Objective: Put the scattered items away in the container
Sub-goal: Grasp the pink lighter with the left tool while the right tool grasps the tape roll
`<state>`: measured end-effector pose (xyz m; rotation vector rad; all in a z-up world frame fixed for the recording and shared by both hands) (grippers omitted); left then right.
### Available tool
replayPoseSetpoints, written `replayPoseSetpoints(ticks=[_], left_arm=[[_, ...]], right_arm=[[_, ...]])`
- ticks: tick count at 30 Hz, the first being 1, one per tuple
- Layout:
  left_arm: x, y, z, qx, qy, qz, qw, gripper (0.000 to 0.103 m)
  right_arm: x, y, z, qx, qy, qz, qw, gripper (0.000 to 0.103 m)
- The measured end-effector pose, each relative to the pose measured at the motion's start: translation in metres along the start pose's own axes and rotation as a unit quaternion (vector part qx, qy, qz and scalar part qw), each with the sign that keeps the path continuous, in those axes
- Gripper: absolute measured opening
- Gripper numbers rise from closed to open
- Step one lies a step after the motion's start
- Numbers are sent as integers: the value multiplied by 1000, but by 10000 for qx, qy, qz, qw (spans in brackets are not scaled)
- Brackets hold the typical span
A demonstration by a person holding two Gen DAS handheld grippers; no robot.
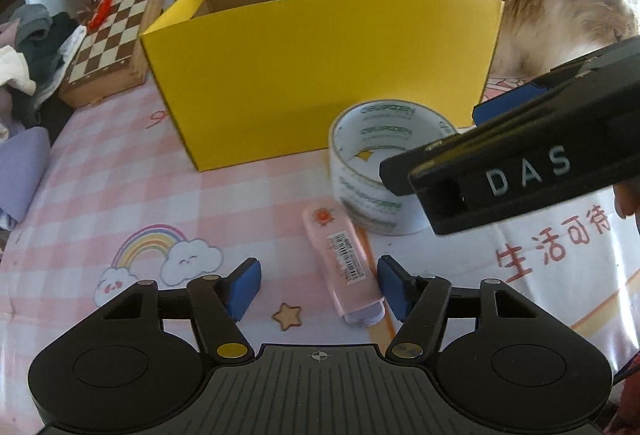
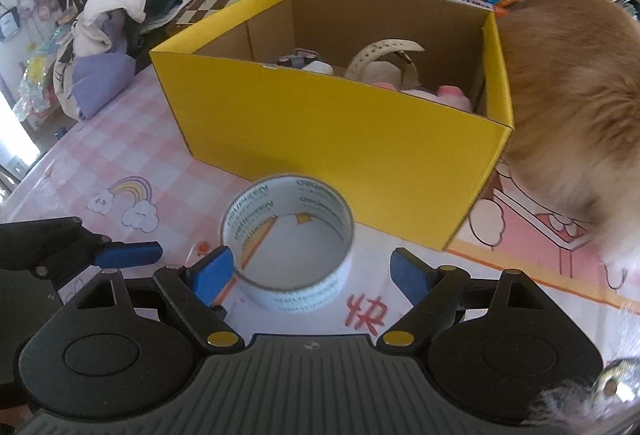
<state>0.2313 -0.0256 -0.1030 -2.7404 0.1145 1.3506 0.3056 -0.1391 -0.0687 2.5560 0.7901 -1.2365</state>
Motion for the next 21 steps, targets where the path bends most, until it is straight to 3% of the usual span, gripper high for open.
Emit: replayPoseSetpoints(ticks=[4, 11, 15, 21], left_arm=[[0, -2, -2, -14, 3, 84, 10000, 57], [2, 5, -4, 112, 73, 304, 9994, 30], [1, 3, -2, 97, 82, 352, 9993, 24], [-5, -7, 3, -39, -8, 239, 9997, 23]], right_arm=[[8, -2, -7, 41, -12, -82, 10000, 85], [18, -13, -12, -135, -134, -155, 9997, 85], [24, -9, -14, -21, -203, -163, 9997, 84], [29, -7, -14, -11, -203, -164, 9997, 83]])
Point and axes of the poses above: each gripper's, at about its wrist camera, not at the fingertips, and x roughly the way its jaws point, y to its right, z to its underside, the point moved 3 cm from there along x, roughly the way its jaws point, and after that the axes turned 2 degrees about z, right-handed, at the moved point
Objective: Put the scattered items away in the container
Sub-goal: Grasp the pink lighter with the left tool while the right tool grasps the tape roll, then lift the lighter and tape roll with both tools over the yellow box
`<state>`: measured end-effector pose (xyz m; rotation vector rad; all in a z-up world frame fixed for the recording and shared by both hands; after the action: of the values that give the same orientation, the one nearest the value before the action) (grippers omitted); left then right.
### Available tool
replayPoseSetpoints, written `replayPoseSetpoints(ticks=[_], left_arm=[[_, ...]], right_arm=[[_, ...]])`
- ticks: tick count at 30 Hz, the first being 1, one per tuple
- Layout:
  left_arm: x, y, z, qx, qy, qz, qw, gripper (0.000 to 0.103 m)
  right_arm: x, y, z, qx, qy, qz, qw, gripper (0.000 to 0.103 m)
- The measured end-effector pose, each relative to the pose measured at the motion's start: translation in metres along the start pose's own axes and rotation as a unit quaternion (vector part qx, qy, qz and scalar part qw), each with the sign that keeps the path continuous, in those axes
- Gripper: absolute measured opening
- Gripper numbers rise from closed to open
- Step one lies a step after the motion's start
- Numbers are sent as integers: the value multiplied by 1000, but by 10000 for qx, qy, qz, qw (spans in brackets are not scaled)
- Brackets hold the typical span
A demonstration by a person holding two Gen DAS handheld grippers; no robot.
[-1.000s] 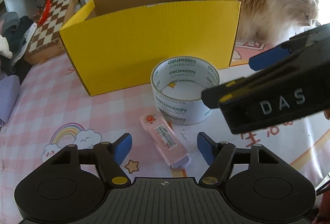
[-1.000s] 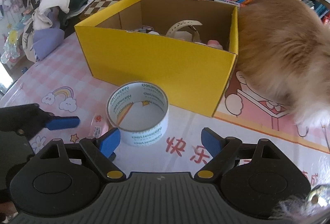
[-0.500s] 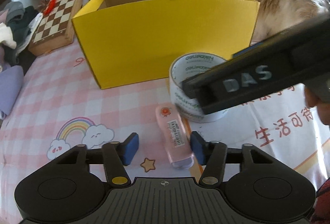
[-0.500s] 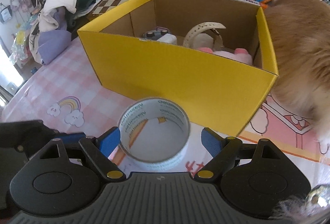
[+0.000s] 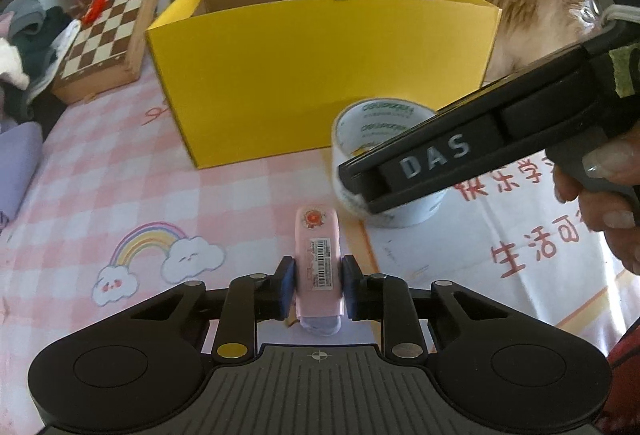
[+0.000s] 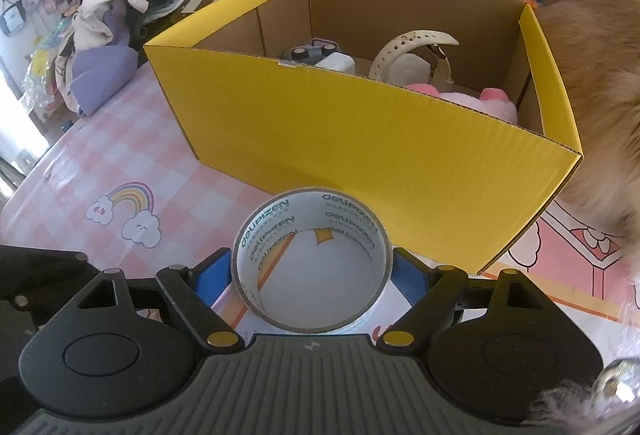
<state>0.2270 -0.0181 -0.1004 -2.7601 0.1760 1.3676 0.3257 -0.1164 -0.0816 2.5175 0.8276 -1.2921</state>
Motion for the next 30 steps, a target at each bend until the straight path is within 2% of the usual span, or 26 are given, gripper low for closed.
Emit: replayPoseSetpoints(ticks=[10, 18, 30], left_arm=[[-11, -12, 8, -270, 74, -23, 9996, 23], [-26, -16, 4, -296, 273, 26, 9992, 23], [-54, -16, -18, -47, 741, 265, 9969, 23]], right_arm=[[-2, 0, 1, -135, -6, 46, 9999, 82], [-23, -1, 6, -118, 67, 13, 9999, 82], [-64, 0, 11, -53, 313, 69, 9995, 82]])
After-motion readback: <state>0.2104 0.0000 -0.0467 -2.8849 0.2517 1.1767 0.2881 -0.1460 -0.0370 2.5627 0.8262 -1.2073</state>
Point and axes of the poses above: each gripper's, at about its wrist camera, not at the fingertips, and x roughly the way its jaws point, y to its right, z to its underside, the point moved 3 cm from there along x, roughly the way its jaws point, and after that the axes turned 2 degrees about z, right-handed, at the moved point
